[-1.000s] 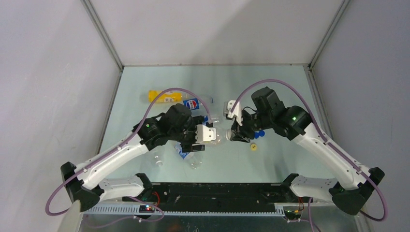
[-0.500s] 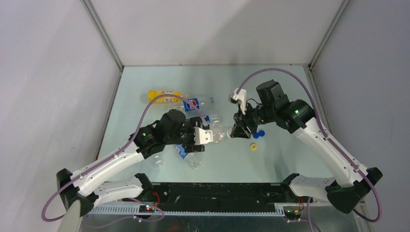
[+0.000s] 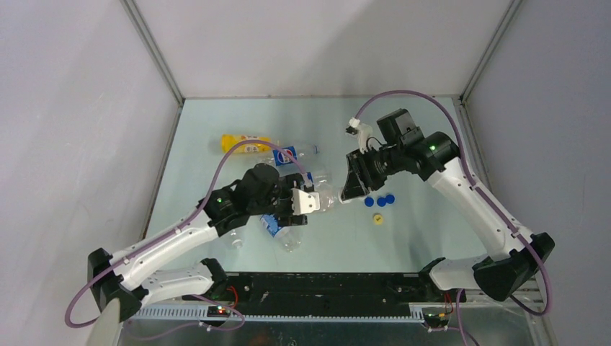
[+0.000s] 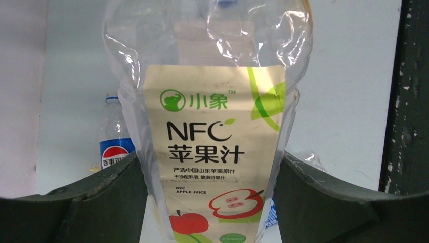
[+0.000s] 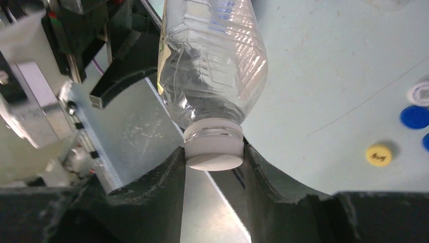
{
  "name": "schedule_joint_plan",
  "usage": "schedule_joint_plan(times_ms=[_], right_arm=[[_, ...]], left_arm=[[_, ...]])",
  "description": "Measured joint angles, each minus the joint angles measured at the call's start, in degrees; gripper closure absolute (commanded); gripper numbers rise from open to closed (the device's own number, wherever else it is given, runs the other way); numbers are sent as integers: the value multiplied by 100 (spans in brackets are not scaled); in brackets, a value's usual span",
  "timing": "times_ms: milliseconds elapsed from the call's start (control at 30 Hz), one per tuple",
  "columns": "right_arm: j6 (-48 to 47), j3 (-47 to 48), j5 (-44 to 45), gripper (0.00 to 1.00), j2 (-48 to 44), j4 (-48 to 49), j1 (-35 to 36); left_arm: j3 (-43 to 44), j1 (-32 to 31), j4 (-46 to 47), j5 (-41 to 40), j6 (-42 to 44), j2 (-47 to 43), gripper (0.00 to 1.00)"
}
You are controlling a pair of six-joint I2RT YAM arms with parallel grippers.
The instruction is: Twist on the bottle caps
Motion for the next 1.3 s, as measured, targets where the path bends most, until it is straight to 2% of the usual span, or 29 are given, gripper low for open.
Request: schedule_joint_plan(times_ms=[233, 367, 500, 567, 700, 1000, 1033, 1067, 1300], right_arm=[[1351, 9, 92, 100, 68, -26, -208], [1939, 9, 258, 94, 68, -20, -221], [2367, 9, 413, 77, 46, 24, -221], [2498, 9, 476, 63, 22, 68, -223], [2710, 7, 656, 45, -103, 203, -247], [3016, 7, 743, 16, -463, 1064, -269], [2992, 7, 752, 5, -514, 1130, -269], [2973, 7, 754, 2, -555, 1167, -271], [2245, 7, 723, 1, -946, 1491, -444]], left_arm=[[-396, -111, 730, -269, -146, 7, 100], [-610, -177, 1106, -442, -238, 7, 100], [-678, -203, 1292, -570, -247, 28, 100], [-678, -203, 1357, -614, -256, 59, 100], [-678, -208, 1539, -686, -323, 116, 100], [-903, -179, 2594, -468, -490, 149, 100], [-935, -144, 2612, -420, -516, 175, 100], [-957, -127, 2610, -365, -544, 195, 100], [-957, 146, 2592, 219, -911, 417, 100]])
